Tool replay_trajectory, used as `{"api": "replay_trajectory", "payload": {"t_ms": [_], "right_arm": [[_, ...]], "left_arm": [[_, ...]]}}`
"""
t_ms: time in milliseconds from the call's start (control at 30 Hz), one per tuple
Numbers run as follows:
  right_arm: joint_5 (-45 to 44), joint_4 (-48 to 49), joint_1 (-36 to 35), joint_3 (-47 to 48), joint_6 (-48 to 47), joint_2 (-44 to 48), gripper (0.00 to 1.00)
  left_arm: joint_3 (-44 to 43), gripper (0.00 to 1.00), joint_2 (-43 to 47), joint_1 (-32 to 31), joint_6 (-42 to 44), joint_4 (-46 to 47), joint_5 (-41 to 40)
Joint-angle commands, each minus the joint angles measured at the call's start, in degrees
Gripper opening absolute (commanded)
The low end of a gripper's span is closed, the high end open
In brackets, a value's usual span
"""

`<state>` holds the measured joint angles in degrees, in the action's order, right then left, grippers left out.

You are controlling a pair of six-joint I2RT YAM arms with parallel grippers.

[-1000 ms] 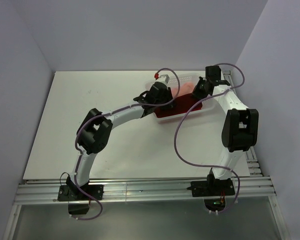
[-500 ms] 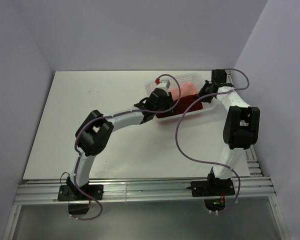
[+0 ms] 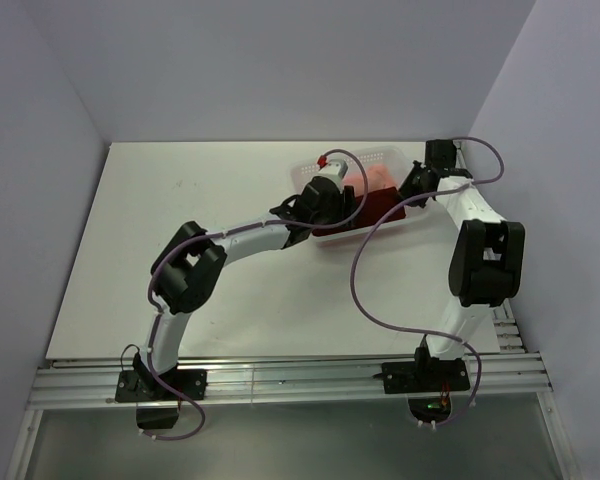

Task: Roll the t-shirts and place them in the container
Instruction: Place the rolled tshirt into the container

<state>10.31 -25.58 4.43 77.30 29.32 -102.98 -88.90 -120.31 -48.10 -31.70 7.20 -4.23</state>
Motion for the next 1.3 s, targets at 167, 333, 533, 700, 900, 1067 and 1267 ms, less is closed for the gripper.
{"api": "replay_trajectory", "payload": {"t_ms": [167, 333, 533, 700, 900, 1067, 1267], "right_arm": [[-3.72, -0.79, 0.32, -0.83, -1.72, 14.20, 0.43], [-1.35, -0.34, 0.32, -3.20, -2.25, 21.23, 0.48], [4.29, 3.16, -3.53, -8.90, -2.69, 26.86, 0.60], [1.57, 4.75, -13.64, -9.45, -3.48, 25.99, 0.75], [-0.72, 5.19, -25.68, -7.86, -2.87, 22.74, 0.73], [-3.09, 6.42, -34.90, -7.08, -0.59, 18.00, 0.76], [-5.74, 9.23, -42.74, -8.56, 3.02, 14.13, 0.78]], "left_arm": [[-2.95, 0.64, 7.54, 1.42, -0.46, -10.28, 2.38], [1.71, 0.68, 14.92, 4.15, -2.83, -9.39, 6.16], [4.86, 0.69, 22.74, 5.64, -5.11, -16.87, 4.49], [18.83, 0.72, 33.72, 10.91, -10.12, -14.85, 5.81], [28.60, 0.88, 45.42, 16.71, -10.57, -18.27, 2.12], [33.08, 0.99, 53.05, 19.62, -10.40, -21.69, 0.89], [37.48, 0.99, 61.49, 20.50, -11.71, -23.90, -4.56]]}}
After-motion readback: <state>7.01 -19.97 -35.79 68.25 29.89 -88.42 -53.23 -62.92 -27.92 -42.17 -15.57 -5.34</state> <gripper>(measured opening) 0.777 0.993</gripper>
